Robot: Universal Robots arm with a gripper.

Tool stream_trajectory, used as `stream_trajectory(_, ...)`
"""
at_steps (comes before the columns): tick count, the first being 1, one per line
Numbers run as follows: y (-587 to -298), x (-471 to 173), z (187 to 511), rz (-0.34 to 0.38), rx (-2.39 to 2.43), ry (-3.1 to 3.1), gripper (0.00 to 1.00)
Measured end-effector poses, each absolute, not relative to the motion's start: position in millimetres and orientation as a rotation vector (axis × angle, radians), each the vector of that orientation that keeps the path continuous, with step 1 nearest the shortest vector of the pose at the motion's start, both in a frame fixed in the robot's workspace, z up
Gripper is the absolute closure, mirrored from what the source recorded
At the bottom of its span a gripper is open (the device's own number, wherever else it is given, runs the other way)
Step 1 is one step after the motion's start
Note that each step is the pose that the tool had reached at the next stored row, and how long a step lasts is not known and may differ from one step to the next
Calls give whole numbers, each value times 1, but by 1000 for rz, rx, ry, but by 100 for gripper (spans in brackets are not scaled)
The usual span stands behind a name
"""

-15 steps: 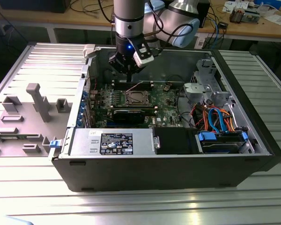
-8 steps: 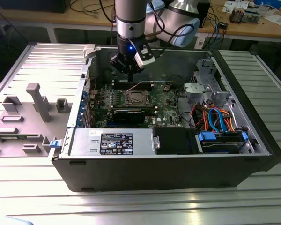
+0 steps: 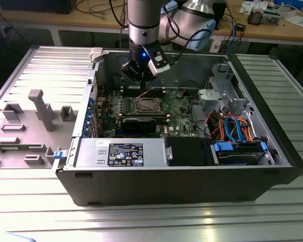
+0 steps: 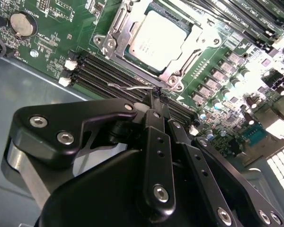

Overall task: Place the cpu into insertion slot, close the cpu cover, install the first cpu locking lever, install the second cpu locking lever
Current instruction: 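Install the first cpu locking lever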

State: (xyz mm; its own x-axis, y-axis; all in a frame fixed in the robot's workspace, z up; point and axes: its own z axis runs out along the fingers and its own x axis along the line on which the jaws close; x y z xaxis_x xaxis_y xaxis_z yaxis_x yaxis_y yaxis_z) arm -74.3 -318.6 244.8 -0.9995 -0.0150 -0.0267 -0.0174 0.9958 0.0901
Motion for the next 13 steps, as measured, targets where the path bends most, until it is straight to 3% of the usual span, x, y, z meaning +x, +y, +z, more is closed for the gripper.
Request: stream_trajectory(13, -319, -69, 236, 141, -36, 3115, 89)
